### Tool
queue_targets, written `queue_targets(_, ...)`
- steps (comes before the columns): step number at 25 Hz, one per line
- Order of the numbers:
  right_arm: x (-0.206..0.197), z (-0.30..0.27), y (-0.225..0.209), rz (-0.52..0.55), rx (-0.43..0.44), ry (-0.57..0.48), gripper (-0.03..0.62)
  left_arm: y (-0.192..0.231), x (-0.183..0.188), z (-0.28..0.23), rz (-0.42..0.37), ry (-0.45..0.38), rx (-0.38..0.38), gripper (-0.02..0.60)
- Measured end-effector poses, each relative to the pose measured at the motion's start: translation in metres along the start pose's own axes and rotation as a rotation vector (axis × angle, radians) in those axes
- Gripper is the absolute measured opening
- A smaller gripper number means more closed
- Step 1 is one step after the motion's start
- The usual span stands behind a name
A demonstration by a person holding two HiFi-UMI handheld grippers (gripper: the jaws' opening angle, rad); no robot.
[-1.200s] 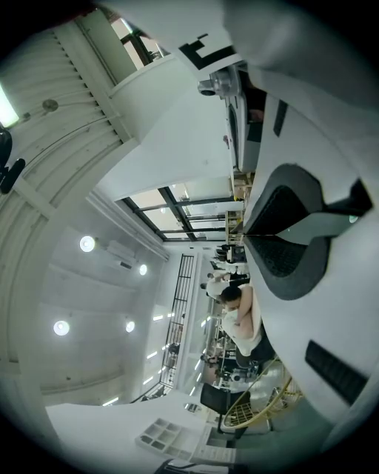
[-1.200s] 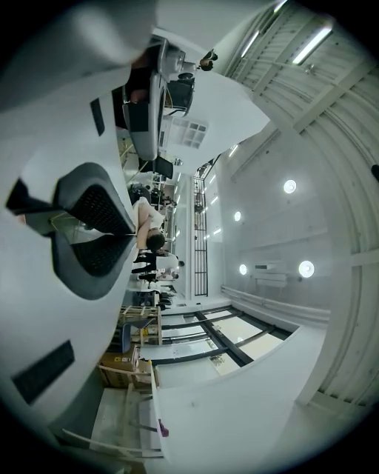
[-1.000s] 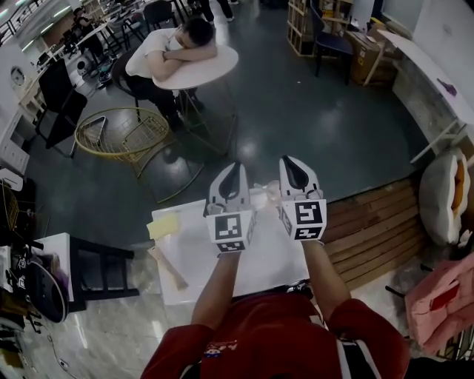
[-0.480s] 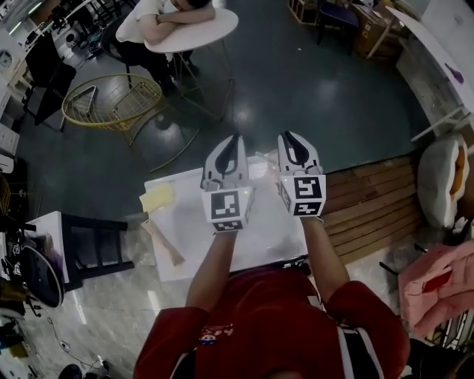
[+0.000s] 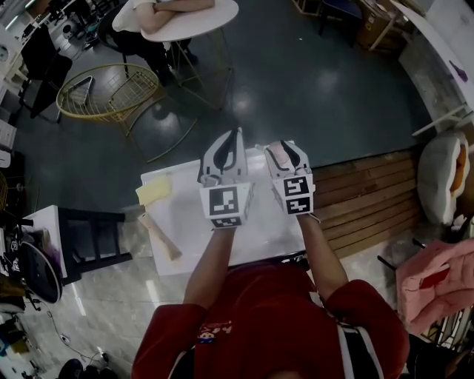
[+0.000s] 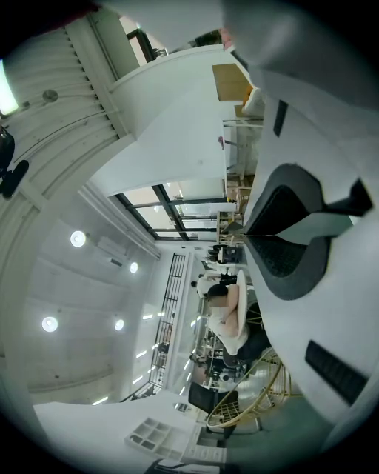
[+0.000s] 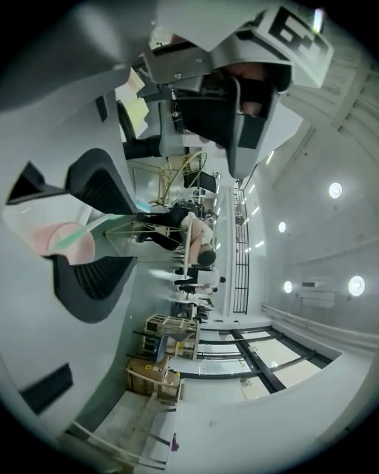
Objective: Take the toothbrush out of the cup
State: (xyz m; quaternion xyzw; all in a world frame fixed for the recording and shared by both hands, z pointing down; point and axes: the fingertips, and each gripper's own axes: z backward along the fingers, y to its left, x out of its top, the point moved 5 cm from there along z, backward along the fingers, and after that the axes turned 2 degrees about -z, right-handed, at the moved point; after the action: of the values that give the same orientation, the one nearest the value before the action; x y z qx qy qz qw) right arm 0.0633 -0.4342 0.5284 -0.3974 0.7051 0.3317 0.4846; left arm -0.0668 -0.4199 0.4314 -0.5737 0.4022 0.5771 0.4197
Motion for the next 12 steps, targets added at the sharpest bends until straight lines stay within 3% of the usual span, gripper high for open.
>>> queue_targets(12,-0.042,-0.035,0.009,0.129,0.051,0.204,0.193,0.004,-0.007,0.0,0.001,0.024,0.013,0.029)
